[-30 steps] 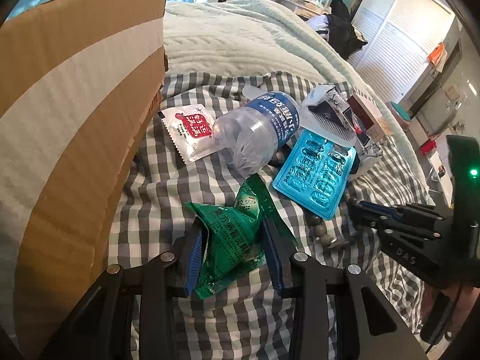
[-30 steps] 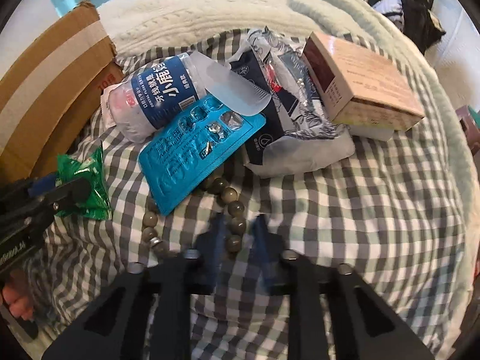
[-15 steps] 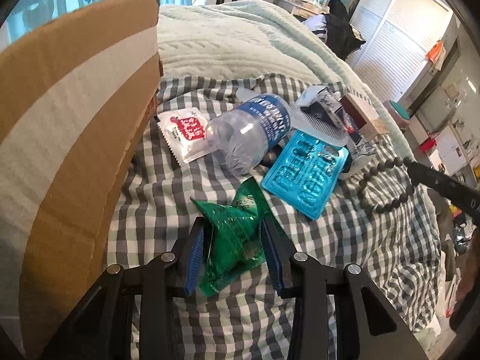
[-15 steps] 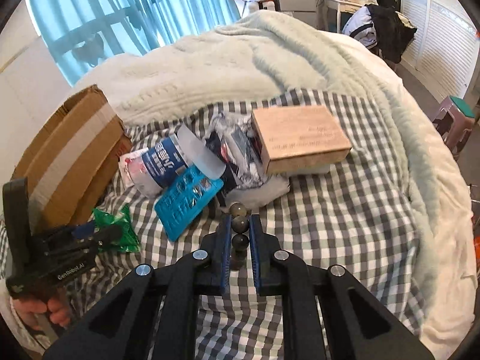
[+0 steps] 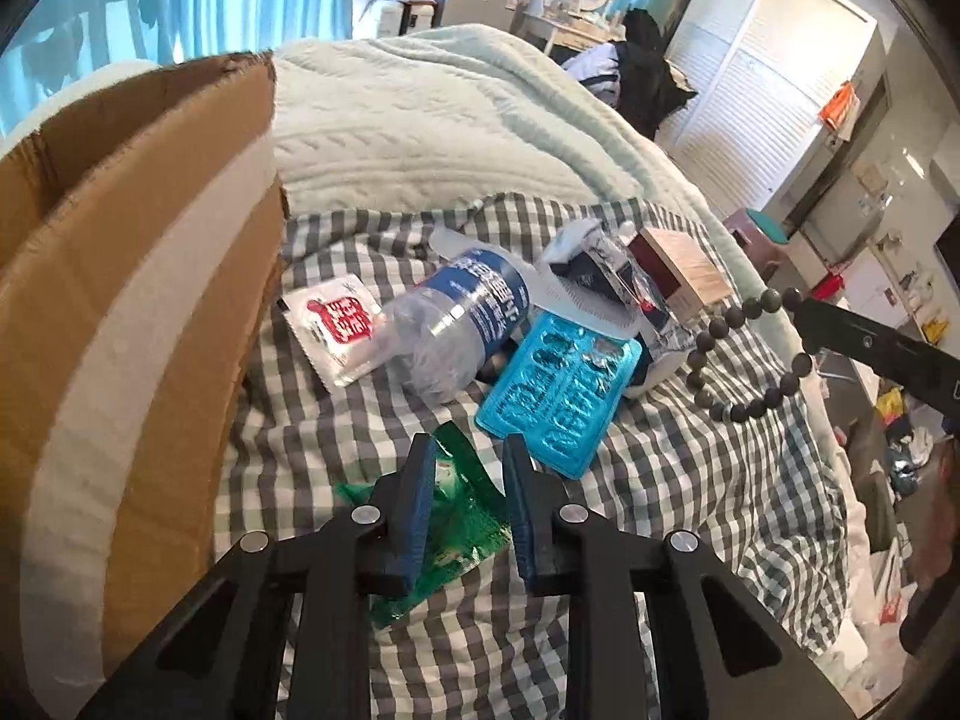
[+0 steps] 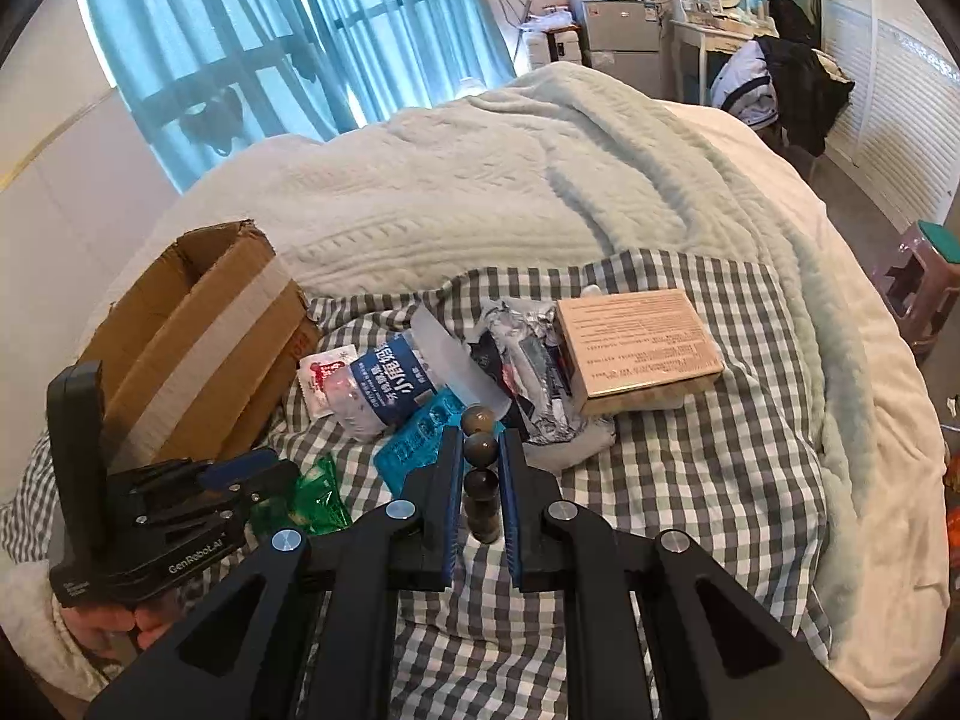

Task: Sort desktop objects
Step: 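Carry the green packet and bead bracelet over the cardboard box with both grippers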

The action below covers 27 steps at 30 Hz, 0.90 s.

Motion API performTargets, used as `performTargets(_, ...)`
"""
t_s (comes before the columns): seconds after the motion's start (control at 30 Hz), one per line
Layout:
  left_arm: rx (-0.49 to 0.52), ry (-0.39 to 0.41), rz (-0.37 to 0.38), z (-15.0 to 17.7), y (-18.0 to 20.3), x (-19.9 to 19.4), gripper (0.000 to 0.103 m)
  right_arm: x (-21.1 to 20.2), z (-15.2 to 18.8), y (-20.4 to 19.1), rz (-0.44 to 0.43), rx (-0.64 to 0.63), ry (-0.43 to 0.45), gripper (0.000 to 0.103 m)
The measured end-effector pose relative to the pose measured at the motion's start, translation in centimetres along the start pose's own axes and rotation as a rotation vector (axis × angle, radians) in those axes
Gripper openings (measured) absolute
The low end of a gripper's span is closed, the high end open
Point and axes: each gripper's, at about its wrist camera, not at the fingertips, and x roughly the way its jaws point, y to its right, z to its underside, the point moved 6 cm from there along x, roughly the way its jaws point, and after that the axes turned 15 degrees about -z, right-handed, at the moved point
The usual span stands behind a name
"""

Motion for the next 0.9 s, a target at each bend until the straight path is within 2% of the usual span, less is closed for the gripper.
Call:
performTargets(0.07, -0.004, -0.039, -0.008, 0.6, 0.0, 0.8, 0.026, 0.3, 0.1, 0.0, 0.003, -0.004, -0.011, 0.011)
performTargets(0.1, -0.010, -0.047, -0.028, 0.8, -0.2, 1.1, 0.033, 0.4, 0.2, 0.0, 0.010, -0.001, -0.014, 0.011)
performTargets(0.13, -0.011, -0.047, -0.044, 1.0, -0.4, 1.3, 0.048, 0.5, 0.4, 0.1, 0.006, 0.004, -0.017, 0.011)
performTargets(0.17, -0.005, -0.030, -0.064, 1.1, -0.6, 1.3, 0.056, 0.6, 0.5, 0.1, 0.002, 0.009, -0.024, 0.011)
performTargets(0.2, -0.003, -0.013, -0.082, 1.1, -0.7, 1.3, 0.069, 0.7, 0.6, 0.2, 0.005, 0.015, -0.024, 0.011)
performTargets(0.27, 0.004, 0.005, -0.101, 1.1, -0.8, 1.5, 0.079, 0.9, 0.7, 0.2, -0.001, 0.018, -0.032, 0.011)
performTargets(0.47, 0.042, -0.089, -0.122, 3.1, -0.6, 4.7, 0.080, 1.8, 1.4, 0.1, -0.005, 0.018, -0.062, 0.011)
performTargets(0.57, 0.065, -0.058, -0.120, 3.3, -0.6, 4.7, 0.078, 2.0, 1.6, 0.3, -0.007, 0.026, -0.070, 0.011)
performTargets(0.6, 0.070, -0.054, -0.114, 3.3, -0.6, 4.6, 0.069, 2.1, 1.7, 0.4, -0.005, 0.029, -0.073, 0.011)
performTargets(0.63, 0.077, -0.048, -0.111, 3.2, -0.5, 4.5, 0.052, 2.2, 1.9, 0.5, -0.007, 0.034, -0.080, 0.011)
performTargets(0.73, 0.073, -0.044, -0.099, 2.7, -0.7, 4.1, 0.043, 2.4, 2.1, 0.4, -0.010, 0.038, -0.086, 0.011)
performTargets(0.9, 0.036, -0.036, -0.060, 2.1, -1.0, 3.1, 0.040, 1.9, 1.8, -0.4, -0.015, 0.016, -0.073, 0.011)
